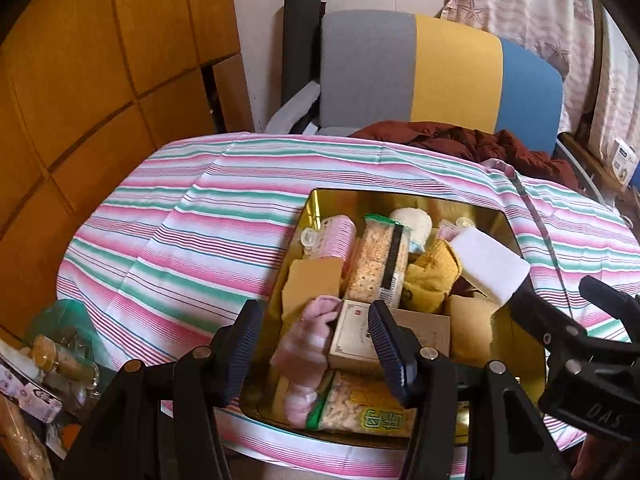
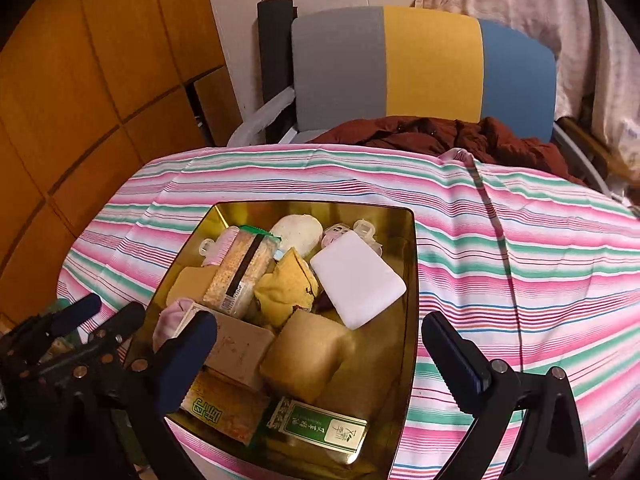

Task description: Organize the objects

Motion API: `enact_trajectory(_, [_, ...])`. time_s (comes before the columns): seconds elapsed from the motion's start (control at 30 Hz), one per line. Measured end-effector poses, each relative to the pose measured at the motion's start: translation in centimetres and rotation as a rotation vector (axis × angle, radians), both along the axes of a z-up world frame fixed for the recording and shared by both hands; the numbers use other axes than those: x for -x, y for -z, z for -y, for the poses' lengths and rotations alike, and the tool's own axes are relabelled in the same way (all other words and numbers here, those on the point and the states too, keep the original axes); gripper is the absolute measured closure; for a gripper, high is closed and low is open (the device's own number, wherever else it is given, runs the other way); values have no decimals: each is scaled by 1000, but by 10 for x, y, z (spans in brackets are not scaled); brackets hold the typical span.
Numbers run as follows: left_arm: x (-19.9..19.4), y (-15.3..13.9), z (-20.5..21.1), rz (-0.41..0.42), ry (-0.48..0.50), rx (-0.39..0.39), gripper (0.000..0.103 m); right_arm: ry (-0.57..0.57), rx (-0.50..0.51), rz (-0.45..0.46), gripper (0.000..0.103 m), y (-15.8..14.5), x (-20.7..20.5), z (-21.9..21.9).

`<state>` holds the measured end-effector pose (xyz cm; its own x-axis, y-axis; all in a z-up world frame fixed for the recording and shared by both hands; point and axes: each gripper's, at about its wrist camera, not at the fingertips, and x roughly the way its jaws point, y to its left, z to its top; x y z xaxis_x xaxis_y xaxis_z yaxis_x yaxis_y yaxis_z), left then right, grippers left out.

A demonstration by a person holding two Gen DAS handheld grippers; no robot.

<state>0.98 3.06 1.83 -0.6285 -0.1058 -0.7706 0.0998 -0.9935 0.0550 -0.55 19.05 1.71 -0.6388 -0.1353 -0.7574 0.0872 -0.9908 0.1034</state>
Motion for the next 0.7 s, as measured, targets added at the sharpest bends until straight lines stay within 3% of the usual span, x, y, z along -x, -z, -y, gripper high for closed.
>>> enact_trajectory(0.2, [0, -5, -4, -18, 7, 43, 47, 52, -62, 3, 0, 5, 2, -2])
enact_trajectory(0.7, [1, -4, -2, 1, 18, 17, 47, 65, -71, 1, 0, 7, 5, -4])
